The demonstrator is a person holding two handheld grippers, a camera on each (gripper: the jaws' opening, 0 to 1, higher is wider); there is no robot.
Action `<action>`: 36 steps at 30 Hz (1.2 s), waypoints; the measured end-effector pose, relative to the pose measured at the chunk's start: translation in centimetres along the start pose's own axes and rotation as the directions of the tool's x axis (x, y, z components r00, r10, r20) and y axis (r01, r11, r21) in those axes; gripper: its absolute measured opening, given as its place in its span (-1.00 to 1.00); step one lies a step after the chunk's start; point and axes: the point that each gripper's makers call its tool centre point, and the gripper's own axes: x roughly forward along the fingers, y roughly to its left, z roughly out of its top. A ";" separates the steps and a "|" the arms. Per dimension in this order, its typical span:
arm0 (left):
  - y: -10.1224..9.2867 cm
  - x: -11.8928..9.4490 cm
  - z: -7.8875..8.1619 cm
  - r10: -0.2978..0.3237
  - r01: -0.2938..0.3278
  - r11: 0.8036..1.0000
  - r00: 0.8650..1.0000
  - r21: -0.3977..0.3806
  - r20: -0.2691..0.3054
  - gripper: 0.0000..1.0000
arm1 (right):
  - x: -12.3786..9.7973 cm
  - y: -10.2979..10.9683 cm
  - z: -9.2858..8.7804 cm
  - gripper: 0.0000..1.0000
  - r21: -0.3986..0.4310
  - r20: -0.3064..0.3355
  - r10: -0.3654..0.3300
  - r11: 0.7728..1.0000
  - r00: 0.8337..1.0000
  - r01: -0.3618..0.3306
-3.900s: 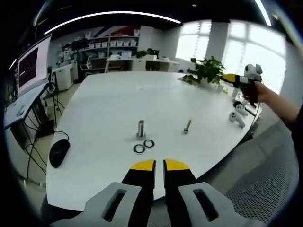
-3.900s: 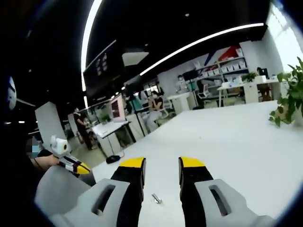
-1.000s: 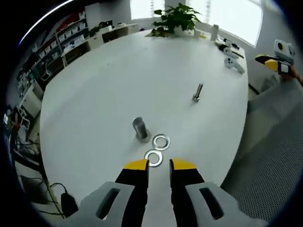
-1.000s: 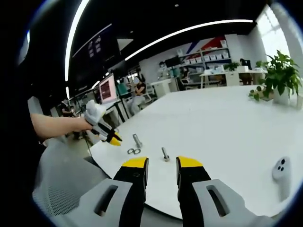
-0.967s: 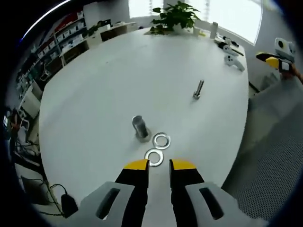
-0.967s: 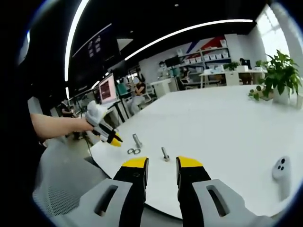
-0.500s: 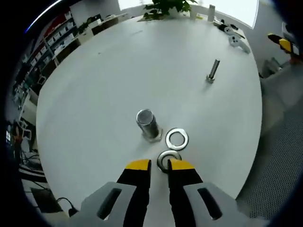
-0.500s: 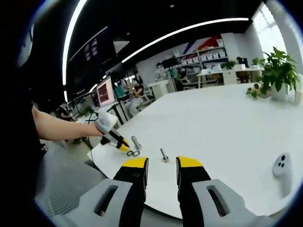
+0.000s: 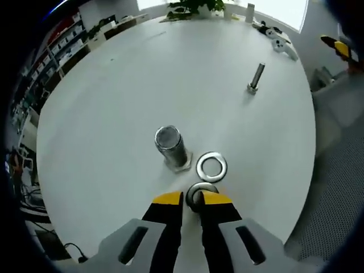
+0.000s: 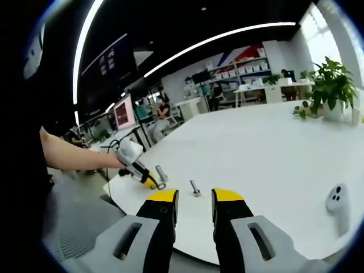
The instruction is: Place the washer onto the threaded stud by aligning its center hole with the stud, sliding it down to the base, and recovering from edge contact or off-axis alignment until the washer reaches the visible bottom stop.
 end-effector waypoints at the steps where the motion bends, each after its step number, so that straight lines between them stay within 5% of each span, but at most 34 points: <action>1: 0.0 0.0 0.0 -0.001 0.001 1.000 1.000 0.002 0.004 -0.82 | 0.0 0.0 0.0 -0.50 0.004 0.002 0.002 1.000 1.000 -0.002; 5: 0.0 0.0 -0.1 -0.016 0.016 0.999 1.000 0.028 0.026 -0.84 | 0.0 0.2 -0.2 -0.53 -0.005 -0.011 0.011 1.000 1.000 -0.011; 9: 0.4 0.0 0.1 0.017 -0.015 1.000 0.998 -0.026 0.062 -0.90 | 0.0 0.1 -0.1 -0.53 0.003 -0.004 0.007 1.000 1.000 -0.007; 19: 0.5 -0.2 -0.4 0.047 -0.044 0.994 0.998 -0.095 0.032 -0.97 | -0.1 0.0 0.0 -0.53 0.001 0.000 0.000 1.000 1.000 0.000; 28: -0.1 -2.5 -1.1 0.041 -0.026 0.983 0.996 -0.181 0.076 -0.97 | 0.0 0.2 0.0 -0.53 0.000 -0.001 0.004 1.000 1.000 -0.004; 36: 0.2 -5.3 0.7 0.067 -0.035 0.977 0.987 -0.209 0.148 -0.97 | 0.0 0.2 0.0 -0.53 0.001 -0.001 0.007 1.000 1.000 -0.007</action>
